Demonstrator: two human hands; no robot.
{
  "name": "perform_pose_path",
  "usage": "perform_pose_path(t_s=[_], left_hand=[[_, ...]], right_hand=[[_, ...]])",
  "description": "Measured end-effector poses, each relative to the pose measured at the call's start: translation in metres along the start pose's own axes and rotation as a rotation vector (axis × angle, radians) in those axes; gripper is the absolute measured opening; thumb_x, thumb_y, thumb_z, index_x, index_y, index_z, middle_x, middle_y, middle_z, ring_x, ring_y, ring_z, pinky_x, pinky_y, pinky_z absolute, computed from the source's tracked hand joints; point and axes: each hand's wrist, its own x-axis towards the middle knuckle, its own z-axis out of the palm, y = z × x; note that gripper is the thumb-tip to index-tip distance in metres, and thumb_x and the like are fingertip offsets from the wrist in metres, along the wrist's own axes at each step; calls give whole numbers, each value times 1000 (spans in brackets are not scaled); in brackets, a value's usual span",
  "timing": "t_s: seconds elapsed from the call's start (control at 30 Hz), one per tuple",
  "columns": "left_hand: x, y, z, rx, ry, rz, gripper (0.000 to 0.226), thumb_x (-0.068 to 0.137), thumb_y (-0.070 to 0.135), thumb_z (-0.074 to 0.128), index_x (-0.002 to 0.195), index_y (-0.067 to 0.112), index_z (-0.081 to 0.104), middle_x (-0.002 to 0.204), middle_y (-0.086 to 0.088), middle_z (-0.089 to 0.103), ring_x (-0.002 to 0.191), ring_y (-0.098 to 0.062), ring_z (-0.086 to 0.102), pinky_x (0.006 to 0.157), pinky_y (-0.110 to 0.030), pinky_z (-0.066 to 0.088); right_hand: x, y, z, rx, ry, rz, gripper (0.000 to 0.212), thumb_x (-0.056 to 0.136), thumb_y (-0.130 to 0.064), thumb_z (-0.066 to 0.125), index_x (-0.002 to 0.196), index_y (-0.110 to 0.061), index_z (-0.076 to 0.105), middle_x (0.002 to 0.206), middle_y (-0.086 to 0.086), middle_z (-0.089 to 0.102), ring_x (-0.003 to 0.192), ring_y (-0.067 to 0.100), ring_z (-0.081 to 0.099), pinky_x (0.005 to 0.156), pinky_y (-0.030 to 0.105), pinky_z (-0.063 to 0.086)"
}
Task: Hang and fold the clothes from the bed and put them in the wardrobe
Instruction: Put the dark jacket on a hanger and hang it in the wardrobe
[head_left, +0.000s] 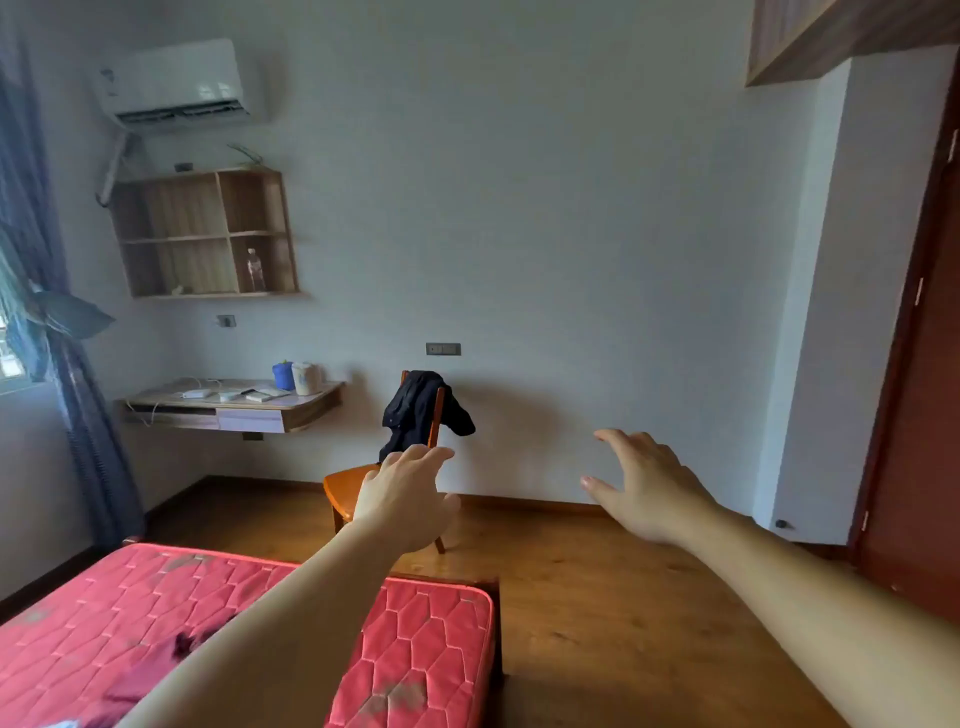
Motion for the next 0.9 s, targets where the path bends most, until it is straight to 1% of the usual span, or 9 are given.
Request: perform_pose_path(t_s=[0.1,0.13,0.27,0.43,0.53,0.7,0.9], left_hand=[[39,-7,30,-19,-2,-24,60,88,39,54,145,35,35,148,7,41,134,-20,38,105,-43,40],[55,-12,40,-25,-17,-40,59,89,38,54,145,35,35,148,7,41,134,-20,39,105,-43,41],[130,-38,85,-41,-16,-75,59,89,37,54,145,35,36,149,6,41,134,-21,39,105,-43,40],[217,-63,134,-42,-58,-99,60,88,38,55,145,34,36,147,5,42,132,-22,41,104,-44,40],[264,-62,157,-30,-73,-91,60,88,40,55,145,34,36,145,5,44,131,-22,42,104,-44,40],[345,-56,197,-19,-60,-60,60,88,44,56,144,35,36,142,6,47,125,-22,46,100,-44,45],[448,-47,253,35,-60,-99,61,87,44,56,143,34,37,141,5,48,124,-22,49,99,-45,46]], right_hand=[[44,14,19,-28,-6,-5,63,93,-54,49,147,-31,25,152,-1,33,134,24,39,105,42,41],[62,18,24,-44,-31,-1,63,93,-54,49,147,-31,24,152,-1,33,134,24,39,105,42,40],[146,35,55,-83,-55,-4,62,93,-55,47,146,-33,24,150,-1,34,134,24,37,105,42,39],[238,56,85,-108,-75,-23,63,93,-56,46,146,-32,25,149,-1,34,133,25,38,103,42,38],[283,74,95,-123,-90,-31,63,92,-56,46,146,-32,25,149,-1,34,133,25,39,103,42,40],[363,116,117,-91,-93,-24,63,93,-56,47,146,-31,26,150,-1,34,134,24,37,104,43,39],[478,183,154,-23,-99,-56,62,93,-55,48,145,-29,29,149,1,36,133,26,39,103,44,40]])
